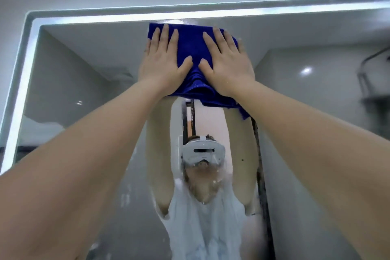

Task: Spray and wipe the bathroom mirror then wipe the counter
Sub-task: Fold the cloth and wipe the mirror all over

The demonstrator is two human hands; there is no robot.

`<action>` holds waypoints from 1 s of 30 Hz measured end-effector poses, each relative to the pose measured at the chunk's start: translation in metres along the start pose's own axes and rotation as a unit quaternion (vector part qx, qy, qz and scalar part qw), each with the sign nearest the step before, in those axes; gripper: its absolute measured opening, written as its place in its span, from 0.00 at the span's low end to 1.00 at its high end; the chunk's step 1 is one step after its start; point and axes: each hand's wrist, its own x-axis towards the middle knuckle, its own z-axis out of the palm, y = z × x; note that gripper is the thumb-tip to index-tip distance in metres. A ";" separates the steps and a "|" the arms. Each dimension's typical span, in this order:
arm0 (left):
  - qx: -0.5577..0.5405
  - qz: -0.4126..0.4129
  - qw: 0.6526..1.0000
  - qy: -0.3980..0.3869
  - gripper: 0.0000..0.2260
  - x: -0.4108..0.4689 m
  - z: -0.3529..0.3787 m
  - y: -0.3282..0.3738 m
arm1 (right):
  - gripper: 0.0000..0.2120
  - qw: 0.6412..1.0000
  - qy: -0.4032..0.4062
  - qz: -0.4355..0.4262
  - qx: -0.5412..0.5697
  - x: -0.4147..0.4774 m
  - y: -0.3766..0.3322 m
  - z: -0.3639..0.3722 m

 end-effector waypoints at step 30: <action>-0.017 -0.021 1.000 -0.008 0.36 -0.166 0.034 0.072 | 0.33 1.000 -0.026 0.006 0.007 -0.168 0.013 0.014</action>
